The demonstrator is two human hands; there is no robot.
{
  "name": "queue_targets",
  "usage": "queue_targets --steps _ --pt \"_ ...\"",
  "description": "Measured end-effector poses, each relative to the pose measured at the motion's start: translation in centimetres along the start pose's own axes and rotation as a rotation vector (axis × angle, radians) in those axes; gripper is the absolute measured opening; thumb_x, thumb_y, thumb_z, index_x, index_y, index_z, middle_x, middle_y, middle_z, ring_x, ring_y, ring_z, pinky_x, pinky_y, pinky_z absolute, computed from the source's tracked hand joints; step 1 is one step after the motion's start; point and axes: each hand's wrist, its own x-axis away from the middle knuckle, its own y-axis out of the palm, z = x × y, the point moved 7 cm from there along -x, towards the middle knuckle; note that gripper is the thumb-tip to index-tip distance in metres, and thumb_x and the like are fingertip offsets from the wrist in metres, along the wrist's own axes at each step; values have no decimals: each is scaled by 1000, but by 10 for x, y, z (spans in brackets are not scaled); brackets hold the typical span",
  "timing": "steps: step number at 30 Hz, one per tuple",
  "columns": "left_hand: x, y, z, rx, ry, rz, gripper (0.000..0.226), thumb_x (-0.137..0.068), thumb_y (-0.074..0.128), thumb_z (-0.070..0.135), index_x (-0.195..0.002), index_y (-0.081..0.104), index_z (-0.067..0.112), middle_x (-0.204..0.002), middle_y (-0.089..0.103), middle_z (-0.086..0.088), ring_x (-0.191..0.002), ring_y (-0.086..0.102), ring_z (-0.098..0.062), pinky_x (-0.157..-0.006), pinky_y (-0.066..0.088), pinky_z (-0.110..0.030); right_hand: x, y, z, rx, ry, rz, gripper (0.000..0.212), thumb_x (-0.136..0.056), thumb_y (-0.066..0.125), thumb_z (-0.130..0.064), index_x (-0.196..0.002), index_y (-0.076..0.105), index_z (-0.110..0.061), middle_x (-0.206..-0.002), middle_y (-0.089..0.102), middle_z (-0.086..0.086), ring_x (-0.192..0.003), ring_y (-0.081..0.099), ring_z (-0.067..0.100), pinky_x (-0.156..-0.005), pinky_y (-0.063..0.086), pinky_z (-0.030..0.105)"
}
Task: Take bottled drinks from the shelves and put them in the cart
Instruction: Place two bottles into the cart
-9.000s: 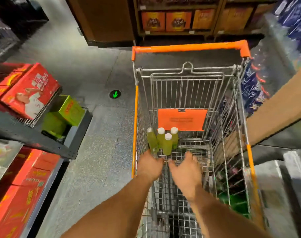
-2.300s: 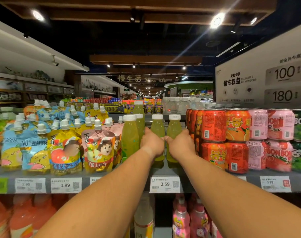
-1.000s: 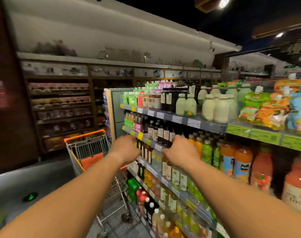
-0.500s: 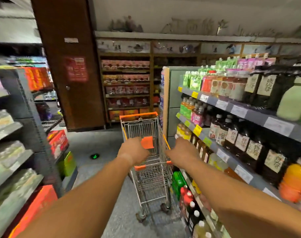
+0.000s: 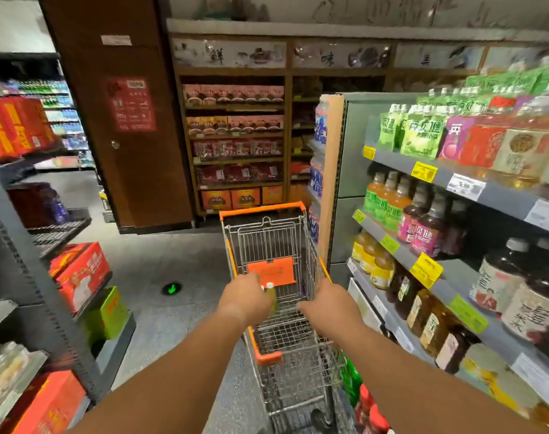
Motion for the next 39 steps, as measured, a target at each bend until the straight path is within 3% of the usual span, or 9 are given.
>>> queue_targets --steps 7,12,15,20,24,29,32,35,39 --pt "-133 24 -2 26 20 -18 22 -85 62 33 -101 67 20 -99 71 -2 -89 67 -25 -82 57 -39 -132 32 -9 -12 75 -19 46 -76 67 -53 -102 54 -18 -103 60 3 -87 58 24 -64 42 31" --pt "-231 55 -18 104 -36 -72 29 -84 63 33 -109 61 20 -101 67 -2 -84 69 -24 -76 60 -41 -236 68 -12 2 67 -56 43 -79 66 -49 -104 53 -17 -106 62 6 -96 61 28 -69 45 33" --pt "-291 80 -29 88 -49 -69 24 -83 65 38 -103 64 25 -96 68 1 -85 69 -23 -77 59 -37 -304 99 -10 -7 70 -82 47 -82 67 -48 -115 53 -18 -111 60 5 -102 61 29 -74 46 33" --pt "-400 145 -62 74 -141 -111 34 -87 58 51 -107 63 25 -103 68 -3 -92 67 -26 -80 55 -37 -419 167 -1 -32 83 -165 50 -82 69 -46 -120 53 -18 -117 59 4 -103 61 28 -81 52 35" --pt "-472 212 -100 99 -255 -173 33 -86 61 39 -113 59 20 -113 66 -7 -102 64 -27 -89 53 -38 -491 231 20 -63 80 -219 55 -83 66 -53 -124 50 -20 -119 55 0 -106 58 24 -85 51 37" --pt "-535 294 -149 123 -344 -190 40 -84 64 38 -118 57 18 -114 67 -5 -101 65 -25 -83 50 -29 -554 313 60 -48 137 -268 62 -81 66 -55 -127 48 -19 -124 55 3 -113 57 26 -90 49 36" --pt "-558 342 -182 119 -410 -190 52 -83 65 40 -128 53 18 -121 65 -11 -111 62 -32 -91 51 -34 -576 363 86 -58 168 -296 63 -82 66 -50 -130 46 -14 -127 54 8 -118 55 29 -94 48 38" --pt "-572 383 -209 102 -422 -200 54 -83 65 36 -131 47 20 -118 67 -11 -109 62 -32 -90 50 -34 -594 406 109 -19 188 -334 58 -84 64 -48 -127 46 -13 -124 56 7 -113 58 26 -85 47 30" --pt "-585 429 -235 64 -435 -231 32 -86 59 32 -116 61 18 -115 68 -13 -107 62 -35 -87 50 -33 -608 456 129 42 214 -371 51 -85 63 -47 -121 48 -13 -119 58 7 -108 60 24 -87 49 31"
